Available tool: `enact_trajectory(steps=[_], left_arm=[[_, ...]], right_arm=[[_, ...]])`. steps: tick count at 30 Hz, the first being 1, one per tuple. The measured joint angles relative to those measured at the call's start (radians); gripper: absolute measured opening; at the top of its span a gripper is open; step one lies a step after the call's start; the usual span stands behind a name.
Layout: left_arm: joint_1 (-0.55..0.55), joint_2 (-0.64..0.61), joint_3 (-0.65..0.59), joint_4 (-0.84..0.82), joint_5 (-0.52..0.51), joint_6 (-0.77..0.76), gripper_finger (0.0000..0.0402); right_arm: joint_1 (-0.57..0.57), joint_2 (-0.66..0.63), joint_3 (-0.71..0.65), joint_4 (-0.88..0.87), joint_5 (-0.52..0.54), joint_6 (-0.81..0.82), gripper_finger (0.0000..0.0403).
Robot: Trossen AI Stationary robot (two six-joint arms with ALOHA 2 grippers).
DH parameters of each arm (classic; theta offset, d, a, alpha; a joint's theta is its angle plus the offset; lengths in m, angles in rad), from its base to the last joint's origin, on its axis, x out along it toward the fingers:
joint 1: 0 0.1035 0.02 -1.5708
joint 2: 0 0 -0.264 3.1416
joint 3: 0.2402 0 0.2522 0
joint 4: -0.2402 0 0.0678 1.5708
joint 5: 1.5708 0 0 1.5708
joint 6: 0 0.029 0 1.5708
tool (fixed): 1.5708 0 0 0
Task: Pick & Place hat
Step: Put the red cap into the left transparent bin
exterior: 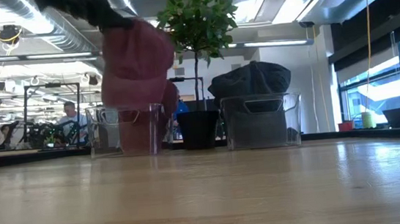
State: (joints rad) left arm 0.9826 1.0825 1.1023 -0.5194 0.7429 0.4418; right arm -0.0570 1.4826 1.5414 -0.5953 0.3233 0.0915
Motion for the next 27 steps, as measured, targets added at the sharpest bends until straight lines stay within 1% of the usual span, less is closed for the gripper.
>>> enact_trajectory(steps=[5, 9, 13, 19, 21, 25, 27], left_arm=[[0.057, 0.077, 0.0, 0.038, 0.067, 0.009, 0.0004], [0.086, 0.137, 0.0, 0.079, 0.072, 0.005, 0.0004], [0.104, 0.196, 0.0, 0.098, 0.098, 0.004, 0.0003], [0.131, 0.247, -0.004, 0.109, 0.102, 0.009, 0.0003], [0.138, 0.244, -0.041, 0.169, 0.101, -0.016, 0.0003], [0.159, 0.217, -0.179, 0.409, 0.098, -0.159, 0.0003], [0.161, 0.206, -0.229, 0.528, 0.096, -0.223, 0.0003]], right_arm=[[0.0, 0.0, 0.0, -0.005, 0.0, 0.038, 0.0261], [0.0, 0.0, 0.0, -0.011, 0.0, 0.055, 0.0261], [0.0, 0.0, 0.0, -0.013, 0.0, 0.062, 0.0261], [0.0, 0.0, 0.0, -0.021, -0.001, 0.065, 0.0261], [0.0, 0.0, 0.0, -0.021, -0.001, 0.065, 0.0261], [0.0, 0.0, 0.0, -0.032, -0.001, 0.065, 0.0261], [0.0, 0.0, 0.0, -0.032, -0.001, 0.064, 0.0261]])
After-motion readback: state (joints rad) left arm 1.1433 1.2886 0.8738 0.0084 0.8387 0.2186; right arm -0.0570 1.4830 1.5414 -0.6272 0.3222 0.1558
